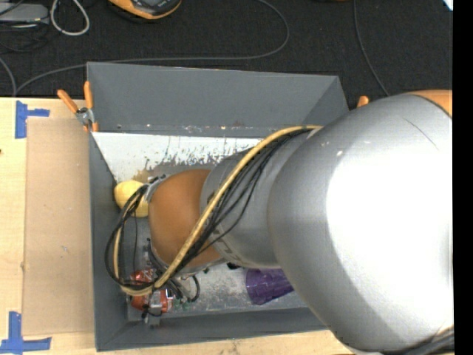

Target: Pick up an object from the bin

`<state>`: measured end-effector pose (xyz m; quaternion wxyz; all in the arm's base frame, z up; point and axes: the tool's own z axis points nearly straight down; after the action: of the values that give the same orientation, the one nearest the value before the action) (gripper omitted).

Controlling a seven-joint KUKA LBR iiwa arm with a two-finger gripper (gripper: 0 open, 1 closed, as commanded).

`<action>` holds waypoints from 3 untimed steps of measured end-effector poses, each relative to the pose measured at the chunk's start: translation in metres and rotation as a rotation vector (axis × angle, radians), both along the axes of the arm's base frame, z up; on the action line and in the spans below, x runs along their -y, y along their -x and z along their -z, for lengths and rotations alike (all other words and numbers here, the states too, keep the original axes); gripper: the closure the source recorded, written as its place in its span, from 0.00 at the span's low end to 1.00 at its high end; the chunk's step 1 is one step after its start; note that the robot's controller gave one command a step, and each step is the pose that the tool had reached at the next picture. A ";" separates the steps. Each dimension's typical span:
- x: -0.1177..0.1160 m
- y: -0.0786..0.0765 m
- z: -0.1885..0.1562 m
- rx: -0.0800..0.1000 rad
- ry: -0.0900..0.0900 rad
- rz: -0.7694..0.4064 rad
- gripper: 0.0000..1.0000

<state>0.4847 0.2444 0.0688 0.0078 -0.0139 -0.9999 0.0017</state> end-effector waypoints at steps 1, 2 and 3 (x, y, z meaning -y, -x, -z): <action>0.002 -0.005 0.000 0.013 -0.004 0.000 1.00; 0.002 -0.005 -0.001 0.013 -0.004 0.001 1.00; 0.006 -0.006 -0.108 0.009 -0.002 0.002 1.00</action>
Offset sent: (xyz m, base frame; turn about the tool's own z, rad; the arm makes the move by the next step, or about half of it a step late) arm 0.0000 0.0000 0.0000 0.0000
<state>0.4904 0.2387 0.1767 0.0032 -0.0149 -0.9999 0.0004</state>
